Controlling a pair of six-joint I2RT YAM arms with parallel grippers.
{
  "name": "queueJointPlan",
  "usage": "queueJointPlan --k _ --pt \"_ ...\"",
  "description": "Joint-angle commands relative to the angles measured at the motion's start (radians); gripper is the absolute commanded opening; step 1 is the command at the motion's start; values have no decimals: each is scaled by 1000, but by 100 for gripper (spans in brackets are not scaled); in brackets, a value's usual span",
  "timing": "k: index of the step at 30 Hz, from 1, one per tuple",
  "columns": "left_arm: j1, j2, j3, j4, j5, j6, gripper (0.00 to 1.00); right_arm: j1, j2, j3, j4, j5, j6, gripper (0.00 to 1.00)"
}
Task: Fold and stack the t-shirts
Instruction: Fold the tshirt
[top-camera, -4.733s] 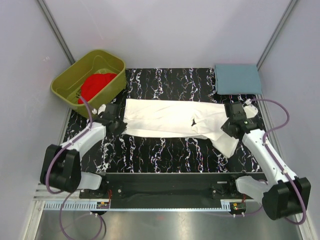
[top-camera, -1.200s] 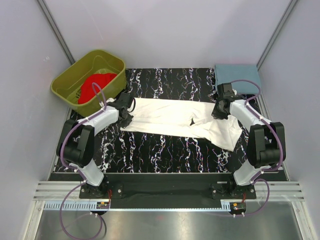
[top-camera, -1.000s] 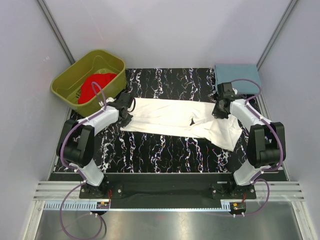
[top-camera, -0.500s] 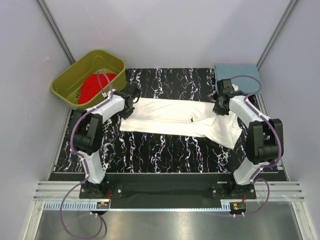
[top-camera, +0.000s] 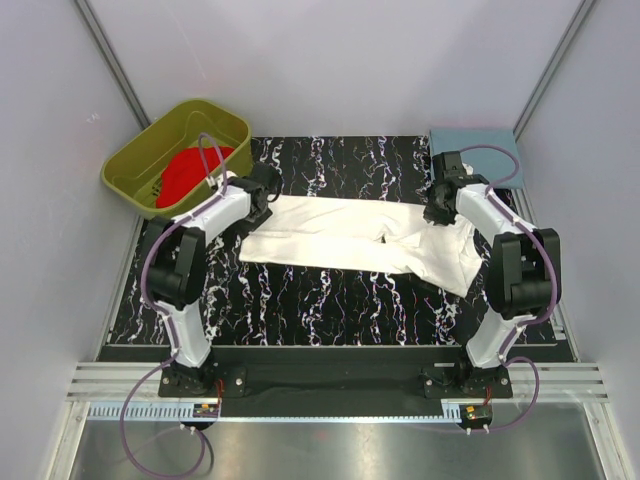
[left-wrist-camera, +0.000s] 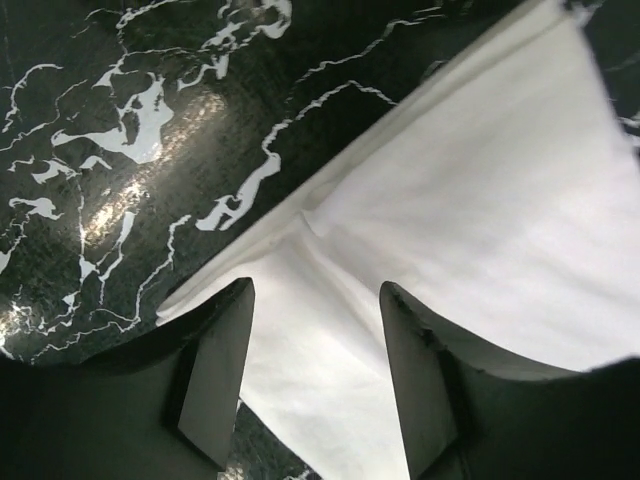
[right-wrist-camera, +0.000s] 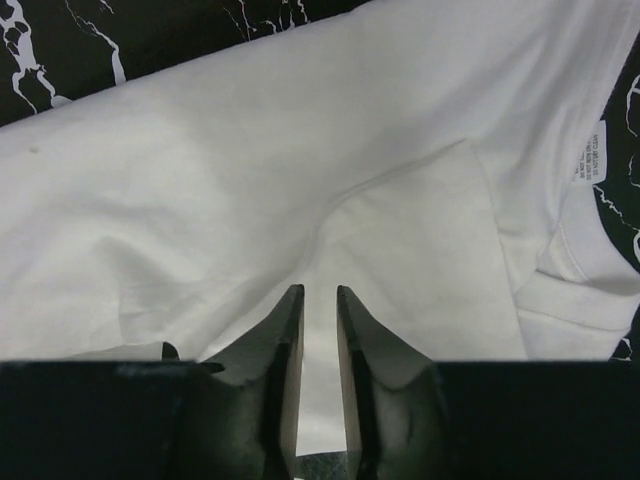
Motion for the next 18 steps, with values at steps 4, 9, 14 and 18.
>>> queueJointPlan --k 4,9,14,18 --pt "-49 -249 -71 123 -7 169 59 -8 -95 81 -145 23 37 36" --pt "-57 -415 -331 220 75 240 59 -39 -186 1 -227 -101 210 37" --pt "-55 -501 -537 477 281 315 61 -221 -201 -139 -202 -215 247 36" --pt "-54 -370 -494 405 301 329 62 -267 -185 -132 -184 -168 240 37"
